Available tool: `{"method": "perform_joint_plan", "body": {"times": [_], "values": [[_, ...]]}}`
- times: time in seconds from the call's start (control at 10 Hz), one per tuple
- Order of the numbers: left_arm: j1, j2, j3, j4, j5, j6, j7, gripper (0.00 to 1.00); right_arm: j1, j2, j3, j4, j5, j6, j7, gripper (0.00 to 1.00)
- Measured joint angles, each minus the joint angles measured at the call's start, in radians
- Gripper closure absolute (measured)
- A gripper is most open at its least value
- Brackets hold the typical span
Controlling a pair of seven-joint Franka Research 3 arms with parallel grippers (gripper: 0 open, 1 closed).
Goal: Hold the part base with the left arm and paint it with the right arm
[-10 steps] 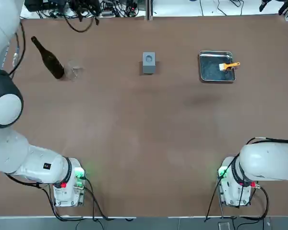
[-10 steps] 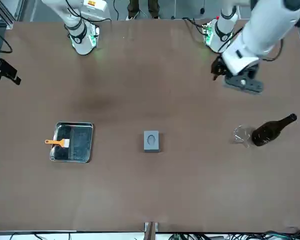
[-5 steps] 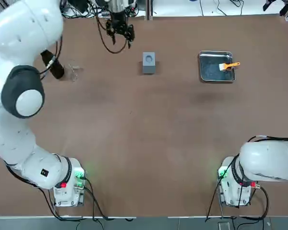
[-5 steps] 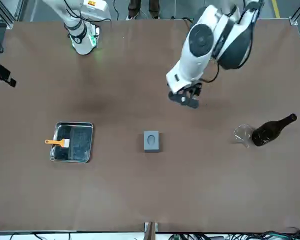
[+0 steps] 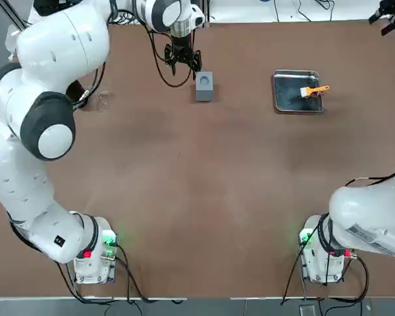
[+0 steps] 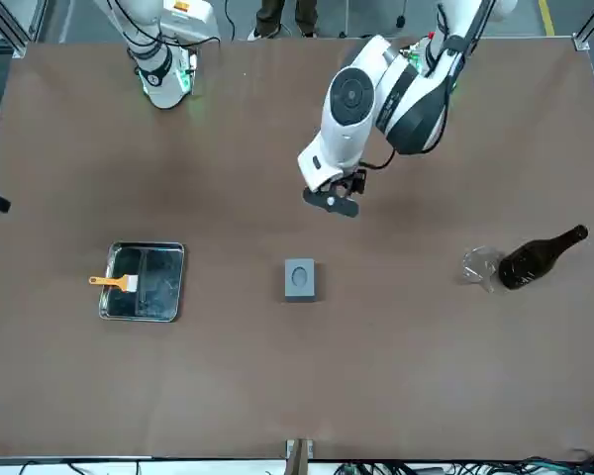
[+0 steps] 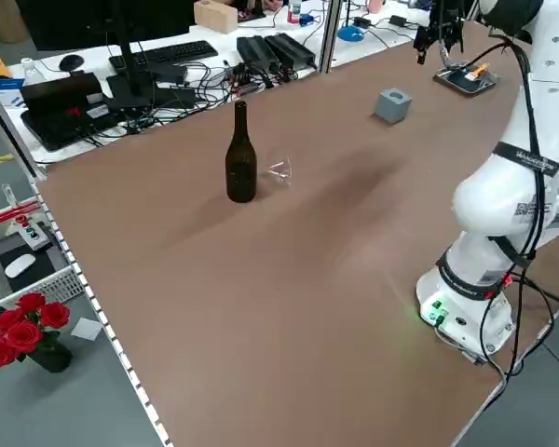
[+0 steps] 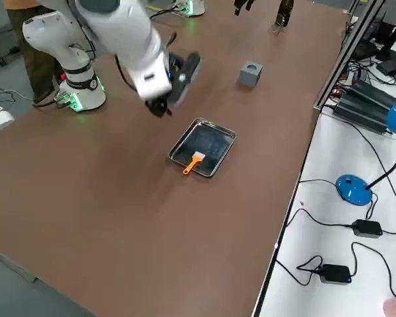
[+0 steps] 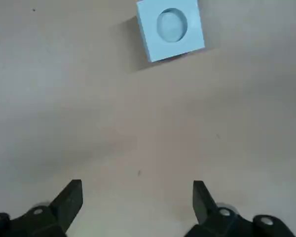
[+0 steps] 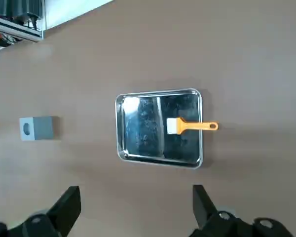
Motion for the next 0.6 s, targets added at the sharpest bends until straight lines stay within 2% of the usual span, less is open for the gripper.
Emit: {"method": "perform_joint_plan", "body": {"times": [0.4,0.6], "values": [[-0.027,0.041,0.0,0.001,0.0,0.108,-0.001,0.01,-0.03,0.345,0.001,0.121,0.168,0.011,-0.246,0.0],[-0.029,0.053,0.001,0.001,0.0,0.127,-0.001,0.01,-0.042,0.445,0.002,0.178,0.193,0.007,-0.331,0.0]]}}
